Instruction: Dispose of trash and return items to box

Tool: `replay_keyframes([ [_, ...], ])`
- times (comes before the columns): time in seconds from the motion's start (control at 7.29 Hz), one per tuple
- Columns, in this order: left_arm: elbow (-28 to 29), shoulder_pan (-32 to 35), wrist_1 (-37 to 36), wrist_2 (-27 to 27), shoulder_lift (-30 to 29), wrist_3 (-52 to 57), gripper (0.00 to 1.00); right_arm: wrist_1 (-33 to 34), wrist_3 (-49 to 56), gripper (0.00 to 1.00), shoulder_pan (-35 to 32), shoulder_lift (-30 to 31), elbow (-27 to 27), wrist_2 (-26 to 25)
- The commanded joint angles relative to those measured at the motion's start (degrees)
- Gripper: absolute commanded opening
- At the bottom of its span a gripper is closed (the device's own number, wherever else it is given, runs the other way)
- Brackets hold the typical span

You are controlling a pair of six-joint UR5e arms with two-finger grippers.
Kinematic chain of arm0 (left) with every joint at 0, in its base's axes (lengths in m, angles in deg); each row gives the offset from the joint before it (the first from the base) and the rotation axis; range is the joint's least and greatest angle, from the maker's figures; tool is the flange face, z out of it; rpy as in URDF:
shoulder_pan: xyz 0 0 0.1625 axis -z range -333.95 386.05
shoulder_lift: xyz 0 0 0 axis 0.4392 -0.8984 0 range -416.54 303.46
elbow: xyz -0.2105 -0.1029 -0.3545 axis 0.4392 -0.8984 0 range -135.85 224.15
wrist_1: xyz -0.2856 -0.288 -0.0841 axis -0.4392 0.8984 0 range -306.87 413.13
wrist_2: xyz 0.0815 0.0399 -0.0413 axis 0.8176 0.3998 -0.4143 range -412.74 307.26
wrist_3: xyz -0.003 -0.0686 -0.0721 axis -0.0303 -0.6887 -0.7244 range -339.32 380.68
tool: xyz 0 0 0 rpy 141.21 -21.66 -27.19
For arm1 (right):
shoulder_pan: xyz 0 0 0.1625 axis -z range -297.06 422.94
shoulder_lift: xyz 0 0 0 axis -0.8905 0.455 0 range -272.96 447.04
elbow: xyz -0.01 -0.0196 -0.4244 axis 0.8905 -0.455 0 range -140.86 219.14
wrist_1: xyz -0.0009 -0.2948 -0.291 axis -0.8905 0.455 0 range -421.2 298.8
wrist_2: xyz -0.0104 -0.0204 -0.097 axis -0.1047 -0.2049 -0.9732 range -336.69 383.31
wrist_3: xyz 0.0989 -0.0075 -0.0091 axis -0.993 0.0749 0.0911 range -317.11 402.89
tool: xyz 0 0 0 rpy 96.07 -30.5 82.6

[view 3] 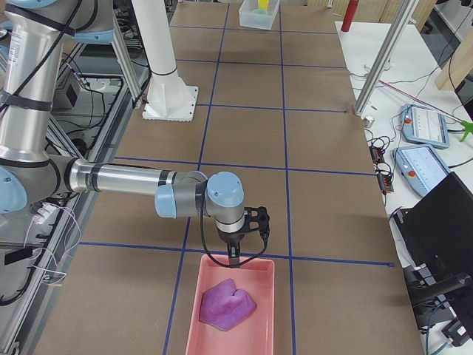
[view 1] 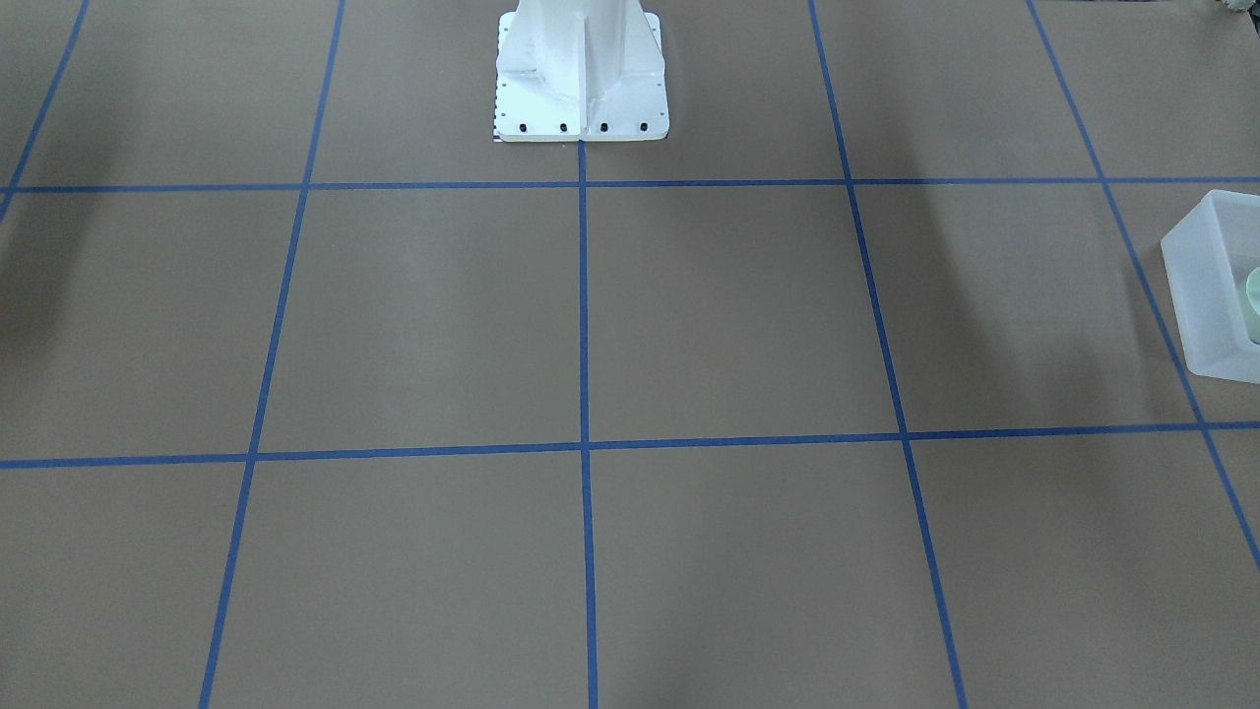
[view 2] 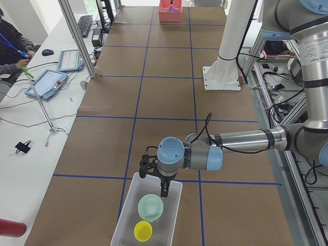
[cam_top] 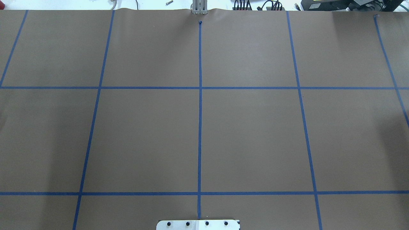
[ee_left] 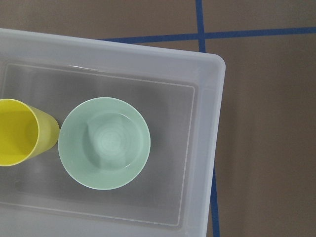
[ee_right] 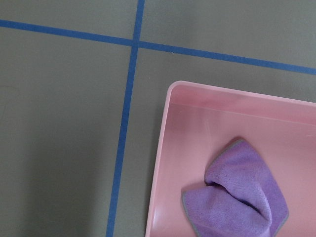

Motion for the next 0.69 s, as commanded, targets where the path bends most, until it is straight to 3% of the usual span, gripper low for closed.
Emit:
replay_keyframes([
  [0.0, -0.23, 0.15, 0.00, -0.04, 0.01, 0.00, 0.98, 0.00, 0.00, 1.00, 0.00, 0.12, 0.05, 0.03],
  [0.55, -0.23, 0.15, -0.09, 0.05, 0.01, 0.00, 0.98, 0.00, 0.09, 1.00, 0.08, 0.12, 1.37, 0.03],
])
